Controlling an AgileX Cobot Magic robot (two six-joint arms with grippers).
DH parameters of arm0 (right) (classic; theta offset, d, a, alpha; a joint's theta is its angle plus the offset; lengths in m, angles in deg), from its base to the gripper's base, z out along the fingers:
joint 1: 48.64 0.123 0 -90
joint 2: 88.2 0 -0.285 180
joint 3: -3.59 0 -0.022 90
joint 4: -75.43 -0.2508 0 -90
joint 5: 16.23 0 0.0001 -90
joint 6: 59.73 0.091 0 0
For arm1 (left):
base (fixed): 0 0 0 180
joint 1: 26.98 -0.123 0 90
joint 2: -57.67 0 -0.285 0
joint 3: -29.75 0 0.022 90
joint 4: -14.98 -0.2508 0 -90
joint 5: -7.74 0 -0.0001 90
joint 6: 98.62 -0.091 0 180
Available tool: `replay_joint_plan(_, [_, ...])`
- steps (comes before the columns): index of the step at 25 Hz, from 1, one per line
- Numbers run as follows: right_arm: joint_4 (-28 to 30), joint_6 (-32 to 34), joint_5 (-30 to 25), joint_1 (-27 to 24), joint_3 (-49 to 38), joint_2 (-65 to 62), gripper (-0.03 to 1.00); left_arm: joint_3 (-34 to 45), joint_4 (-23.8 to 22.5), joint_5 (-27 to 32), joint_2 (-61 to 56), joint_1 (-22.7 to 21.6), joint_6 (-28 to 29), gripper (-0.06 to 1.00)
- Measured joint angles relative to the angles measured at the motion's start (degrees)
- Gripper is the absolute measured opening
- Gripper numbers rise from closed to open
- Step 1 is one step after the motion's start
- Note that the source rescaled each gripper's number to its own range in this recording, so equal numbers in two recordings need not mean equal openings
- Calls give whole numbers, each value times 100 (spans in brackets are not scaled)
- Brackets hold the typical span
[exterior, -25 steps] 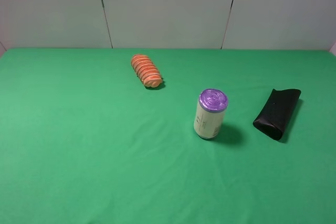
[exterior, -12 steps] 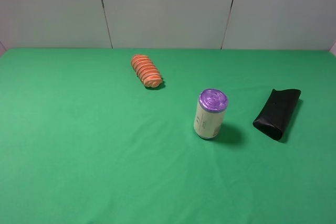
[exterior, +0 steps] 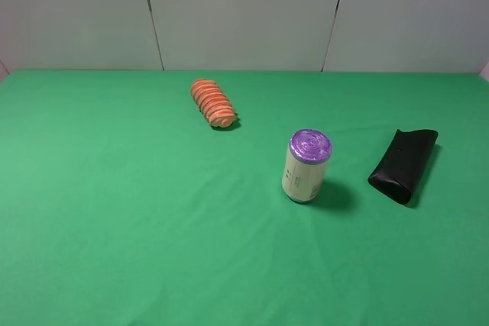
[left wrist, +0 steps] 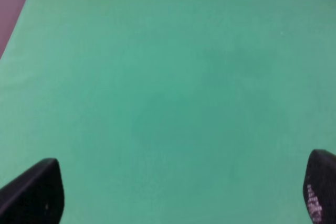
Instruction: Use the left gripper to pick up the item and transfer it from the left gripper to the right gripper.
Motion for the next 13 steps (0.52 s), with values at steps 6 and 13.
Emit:
replay_joint_plan(6, [0,0,0,0,0,0,100,0,0,0,0,0,0,75])
replay_joint_plan(13, [-2,0,0,0,0,0,100,0,0,0,0,0,0,75])
